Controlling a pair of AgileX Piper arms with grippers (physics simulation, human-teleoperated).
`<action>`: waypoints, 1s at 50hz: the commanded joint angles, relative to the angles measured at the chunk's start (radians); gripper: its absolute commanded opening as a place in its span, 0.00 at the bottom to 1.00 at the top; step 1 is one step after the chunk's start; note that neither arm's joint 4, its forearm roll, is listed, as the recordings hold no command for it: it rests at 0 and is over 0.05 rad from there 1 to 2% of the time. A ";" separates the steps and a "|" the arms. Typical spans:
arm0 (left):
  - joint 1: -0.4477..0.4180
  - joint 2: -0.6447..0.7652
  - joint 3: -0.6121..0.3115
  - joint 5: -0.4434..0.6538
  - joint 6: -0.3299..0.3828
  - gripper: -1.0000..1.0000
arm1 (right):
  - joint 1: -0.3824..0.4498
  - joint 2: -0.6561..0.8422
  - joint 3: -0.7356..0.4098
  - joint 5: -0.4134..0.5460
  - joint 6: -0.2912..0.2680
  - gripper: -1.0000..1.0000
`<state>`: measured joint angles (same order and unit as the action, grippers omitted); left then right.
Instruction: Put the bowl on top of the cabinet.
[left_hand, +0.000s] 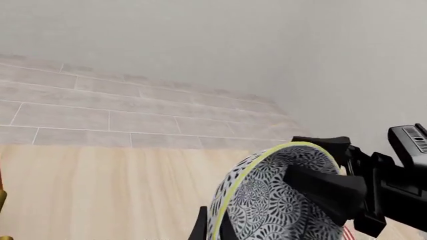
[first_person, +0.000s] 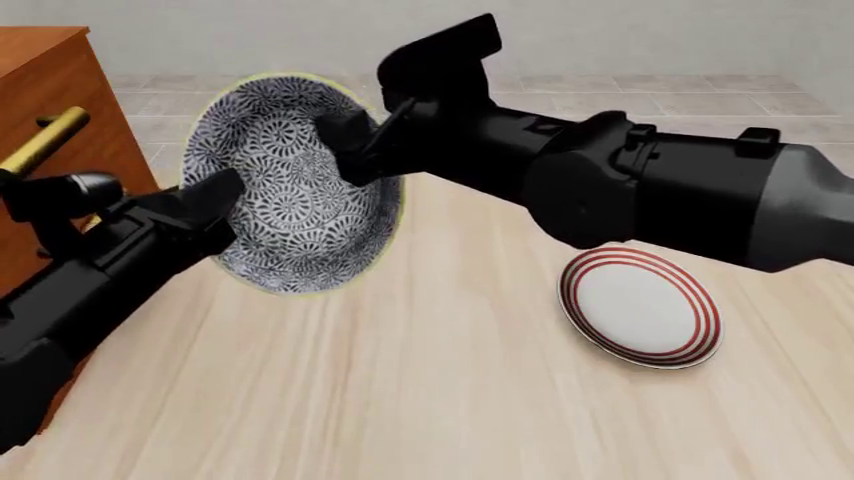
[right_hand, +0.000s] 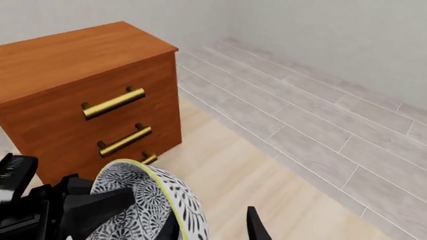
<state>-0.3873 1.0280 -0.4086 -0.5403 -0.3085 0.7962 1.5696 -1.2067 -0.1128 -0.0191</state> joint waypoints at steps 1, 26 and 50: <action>-0.004 -0.002 -0.001 -0.003 -0.004 0.00 | 0.021 -0.006 -0.003 -0.002 0.007 1.00; 0.033 0.030 -0.013 -0.033 -0.015 0.00 | 0.055 -0.051 0.042 0.004 0.004 1.00; 0.055 0.095 -0.012 -0.073 -0.006 0.00 | 0.041 -0.174 0.044 0.046 -0.043 1.00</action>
<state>-0.3378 1.1074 -0.4117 -0.6032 -0.3213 0.8421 1.4521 -1.1591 -0.0861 -0.0392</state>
